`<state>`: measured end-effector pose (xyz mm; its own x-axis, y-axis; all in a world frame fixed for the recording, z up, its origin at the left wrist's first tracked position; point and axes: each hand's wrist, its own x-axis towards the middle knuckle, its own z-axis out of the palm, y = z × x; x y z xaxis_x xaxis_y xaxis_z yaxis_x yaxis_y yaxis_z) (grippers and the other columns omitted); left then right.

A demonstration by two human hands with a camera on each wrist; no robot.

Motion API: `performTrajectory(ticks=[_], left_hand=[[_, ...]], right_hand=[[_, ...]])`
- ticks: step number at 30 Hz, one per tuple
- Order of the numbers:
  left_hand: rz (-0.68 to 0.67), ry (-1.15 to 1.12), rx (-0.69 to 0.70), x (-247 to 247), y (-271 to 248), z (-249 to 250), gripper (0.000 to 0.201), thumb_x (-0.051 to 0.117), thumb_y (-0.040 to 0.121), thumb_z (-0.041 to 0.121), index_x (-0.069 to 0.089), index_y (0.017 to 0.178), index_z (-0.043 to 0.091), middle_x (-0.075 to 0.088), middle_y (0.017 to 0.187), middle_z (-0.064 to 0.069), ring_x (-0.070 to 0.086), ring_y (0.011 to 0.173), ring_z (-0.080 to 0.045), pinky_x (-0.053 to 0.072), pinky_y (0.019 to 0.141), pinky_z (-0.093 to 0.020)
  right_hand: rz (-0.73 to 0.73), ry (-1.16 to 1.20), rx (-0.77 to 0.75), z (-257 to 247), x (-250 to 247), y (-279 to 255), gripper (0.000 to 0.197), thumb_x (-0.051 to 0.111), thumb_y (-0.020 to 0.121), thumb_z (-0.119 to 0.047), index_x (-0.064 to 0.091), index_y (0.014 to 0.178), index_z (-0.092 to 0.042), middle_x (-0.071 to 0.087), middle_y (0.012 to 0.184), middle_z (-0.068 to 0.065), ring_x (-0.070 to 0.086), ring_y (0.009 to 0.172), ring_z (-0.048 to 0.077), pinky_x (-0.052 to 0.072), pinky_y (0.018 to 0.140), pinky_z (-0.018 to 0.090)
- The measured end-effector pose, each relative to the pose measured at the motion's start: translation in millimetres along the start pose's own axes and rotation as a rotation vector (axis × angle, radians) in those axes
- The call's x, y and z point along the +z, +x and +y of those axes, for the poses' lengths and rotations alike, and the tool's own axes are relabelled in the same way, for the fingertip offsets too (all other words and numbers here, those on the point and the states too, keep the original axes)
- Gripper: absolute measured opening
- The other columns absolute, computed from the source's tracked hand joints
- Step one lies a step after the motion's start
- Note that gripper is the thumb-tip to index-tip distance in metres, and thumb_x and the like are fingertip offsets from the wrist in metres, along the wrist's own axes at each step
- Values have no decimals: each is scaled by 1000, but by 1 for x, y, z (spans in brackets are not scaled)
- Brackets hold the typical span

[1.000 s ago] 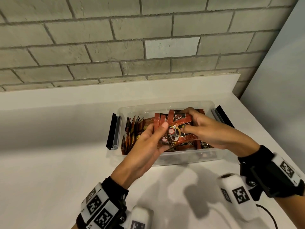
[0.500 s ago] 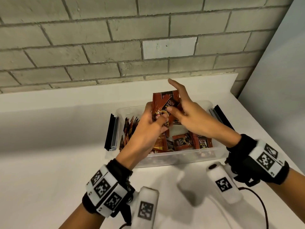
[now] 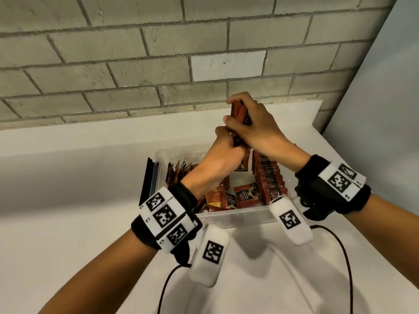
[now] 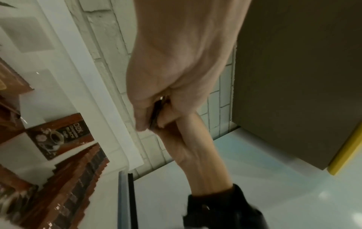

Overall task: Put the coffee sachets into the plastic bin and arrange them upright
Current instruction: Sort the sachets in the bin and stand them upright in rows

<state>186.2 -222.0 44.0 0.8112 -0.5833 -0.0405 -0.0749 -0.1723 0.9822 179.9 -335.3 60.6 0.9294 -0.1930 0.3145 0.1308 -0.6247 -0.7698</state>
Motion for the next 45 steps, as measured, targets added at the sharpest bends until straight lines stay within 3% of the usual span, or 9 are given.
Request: performTrajectory(ticks=[3, 8, 12, 15, 18, 24, 29, 37, 45], left_hand=[[-235, 258, -163, -10, 10, 5, 42, 62, 89, 20, 45, 123, 2, 60, 112, -9, 61, 103, -18, 49, 97, -35], [-701, 943, -266, -7, 38, 1, 33, 47, 98, 24, 52, 129, 16, 47, 136, -1, 48, 117, -18, 46, 89, -28], [-1012, 1146, -375, 15, 57, -18, 37, 46, 99, 21, 49, 136, 23, 50, 132, -2, 45, 124, -23, 43, 95, -30], [-1126, 1286, -362, 31, 65, -30, 44, 46, 99, 25, 39, 143, 26, 39, 144, -4, 40, 130, -25, 42, 75, -15], [-1150, 1367, -340, 38, 69, -36, 46, 48, 98, 29, 39, 143, 29, 28, 153, -3, 33, 136, -27, 36, 95, -29], [-1060, 1159, -412, 24, 77, -41, 42, 59, 92, 31, 57, 130, 15, 52, 137, -8, 45, 129, -23, 42, 98, -27], [-742, 785, -382, 2, 71, -32, 30, 62, 85, -5, 62, 115, -7, 64, 113, -15, 62, 106, -26, 54, 84, -22], [-442, 399, -241, -40, 65, 1, 50, 58, 80, -17, 37, 116, 11, 60, 101, -12, 59, 77, -16, 52, 59, -19], [-238, 145, -245, -47, 63, -4, 42, 61, 87, -2, 38, 121, 5, 53, 113, -13, 59, 87, -13, 55, 75, -18]], right_hand=[[-24, 6, 86, 17, -14, 0, 23, 61, 88, -26, 55, 105, -12, 61, 94, 13, 63, 82, 24, 56, 67, 30], [-98, 9, 249, 42, -34, -9, 19, 59, 91, -23, 54, 93, -4, 58, 75, 10, 59, 49, 7, 45, 47, 15], [-212, 75, 381, 53, -38, -19, 40, 58, 90, -43, 48, 105, -7, 51, 71, 4, 51, 56, 10, 44, 53, 18], [-344, 185, 575, 58, -41, -22, 60, 52, 84, -62, 45, 117, -13, 60, 105, 16, 63, 96, 26, 51, 87, 33], [-446, 580, 719, 62, -48, -22, 35, 44, 93, -47, 50, 103, -14, 60, 103, 12, 64, 91, 24, 51, 82, 32], [-465, 675, 673, 66, -54, -18, 34, 38, 81, 6, 52, 108, -8, 56, 89, 11, 57, 69, 17, 46, 68, 28], [-625, 370, 649, 70, -49, -9, 55, 47, 86, 8, 38, 129, -25, 51, 125, 13, 52, 117, 29, 45, 101, 42], [-785, -73, 452, 51, -36, -3, 62, 59, 88, -8, 23, 134, -30, 40, 125, 3, 44, 118, 22, 48, 98, 38], [-781, 141, 512, 56, -39, -2, 62, 58, 88, 2, 24, 132, -26, 49, 125, 6, 52, 115, 20, 50, 92, 32]])
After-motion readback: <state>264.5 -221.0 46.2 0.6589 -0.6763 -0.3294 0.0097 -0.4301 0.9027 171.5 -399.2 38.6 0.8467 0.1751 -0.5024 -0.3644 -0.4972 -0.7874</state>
